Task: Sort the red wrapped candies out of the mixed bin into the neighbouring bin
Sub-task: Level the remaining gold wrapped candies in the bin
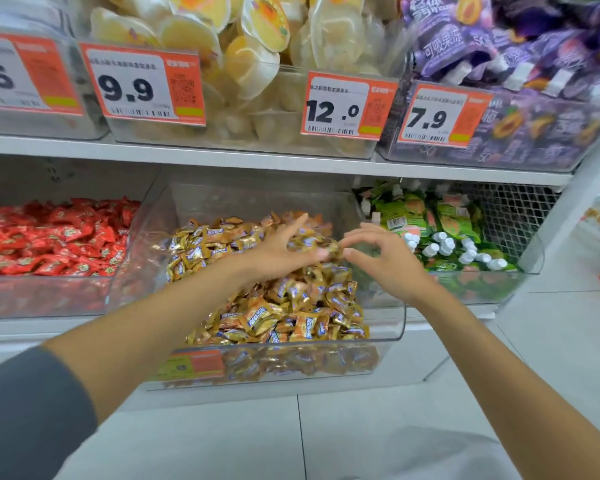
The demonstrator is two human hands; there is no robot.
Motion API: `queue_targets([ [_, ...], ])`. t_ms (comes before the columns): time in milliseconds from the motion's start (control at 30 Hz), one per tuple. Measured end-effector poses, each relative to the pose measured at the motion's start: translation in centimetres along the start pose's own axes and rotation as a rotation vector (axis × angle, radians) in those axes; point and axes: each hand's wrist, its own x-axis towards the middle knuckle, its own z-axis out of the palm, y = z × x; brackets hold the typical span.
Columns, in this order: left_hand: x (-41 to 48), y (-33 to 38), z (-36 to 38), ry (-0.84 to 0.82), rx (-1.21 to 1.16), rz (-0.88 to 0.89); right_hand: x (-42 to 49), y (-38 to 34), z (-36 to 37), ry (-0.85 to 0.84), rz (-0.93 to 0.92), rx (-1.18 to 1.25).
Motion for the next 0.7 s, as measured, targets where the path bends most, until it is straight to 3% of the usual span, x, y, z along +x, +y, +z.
queue_targets([
  [167,-3.1,-2.2,-6.2,0.159,0.217,0.040,-0.1,-0.2,0.1,0.007,0.026,0.013],
  [300,-6.5,-3.8,-9.2,-0.115,0.406,-0.102,-0.2,-1.4,0.2,0.060,-0.266,-0.416],
  [433,-7.1,-5.9,-6.9,-0.357,0.596,-0.215,-0.8,-3.4,3.4,-0.483,-0.114,-0.487],
  [500,-6.5,-6.6,-4.9,-0.385,0.714,-0.211,-0.4,-3.0,6.1,-0.646,-0.042,-0.521],
  [567,-5.3,-6.6,-4.1,-0.276,0.782,-0.166,0.9,-2.3,7.7,-0.614,-0.045,-0.560],
  [700,-2.8,-6.4,-6.7,0.109,0.763,-0.086,4.5,-2.0,7.9,-0.331,0.021,-0.491],
])
